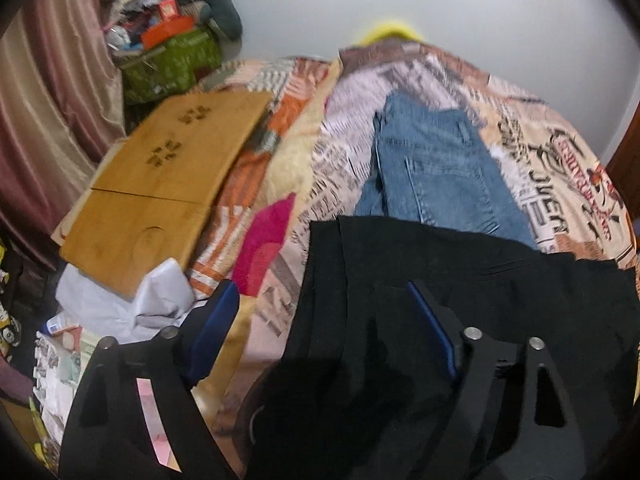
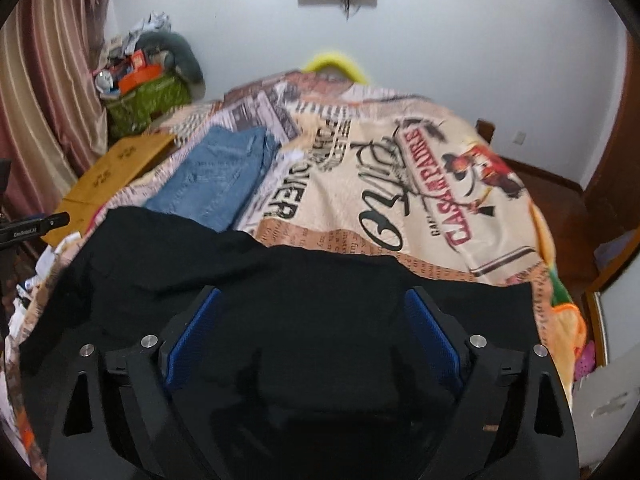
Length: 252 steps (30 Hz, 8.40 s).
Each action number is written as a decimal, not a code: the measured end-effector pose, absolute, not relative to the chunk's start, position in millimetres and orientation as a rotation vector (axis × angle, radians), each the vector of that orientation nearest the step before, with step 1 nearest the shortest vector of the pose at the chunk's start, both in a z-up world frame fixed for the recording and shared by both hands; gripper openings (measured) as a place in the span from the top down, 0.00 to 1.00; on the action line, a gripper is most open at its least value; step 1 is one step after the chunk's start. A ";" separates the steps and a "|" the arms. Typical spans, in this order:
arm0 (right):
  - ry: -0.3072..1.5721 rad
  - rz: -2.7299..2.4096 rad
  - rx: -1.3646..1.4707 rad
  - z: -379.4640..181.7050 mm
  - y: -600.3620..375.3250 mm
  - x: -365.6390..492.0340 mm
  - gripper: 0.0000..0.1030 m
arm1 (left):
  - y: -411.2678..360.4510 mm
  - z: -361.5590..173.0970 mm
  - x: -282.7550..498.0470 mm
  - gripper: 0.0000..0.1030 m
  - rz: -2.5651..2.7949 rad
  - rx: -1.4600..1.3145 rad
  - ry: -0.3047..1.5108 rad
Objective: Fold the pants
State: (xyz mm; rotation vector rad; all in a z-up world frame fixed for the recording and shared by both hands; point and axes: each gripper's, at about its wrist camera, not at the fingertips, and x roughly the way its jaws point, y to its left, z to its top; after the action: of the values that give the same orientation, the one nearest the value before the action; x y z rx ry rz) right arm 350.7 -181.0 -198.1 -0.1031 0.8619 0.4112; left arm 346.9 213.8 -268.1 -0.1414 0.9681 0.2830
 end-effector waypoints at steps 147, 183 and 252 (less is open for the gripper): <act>1.093 0.308 0.037 -276.6 -219.5 415.4 0.68 | 28.0 -286.4 352.8 0.13 -0.066 0.060 1.105; 0.897 0.149 0.139 -172.9 -379.2 240.0 0.90 | -43.0 -276.5 279.1 0.11 -0.127 0.100 1.204; 1.113 0.695 -0.234 -254.8 -3.4 379.7 0.49 | 229.5 -313.7 287.2 0.28 0.102 -0.175 1.100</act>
State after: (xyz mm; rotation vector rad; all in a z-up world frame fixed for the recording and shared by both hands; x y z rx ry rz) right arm 379.7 -3.4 -254.8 -0.2342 1.1129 0.6954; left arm 287.2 229.5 -313.7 -0.1751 1.1005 0.1021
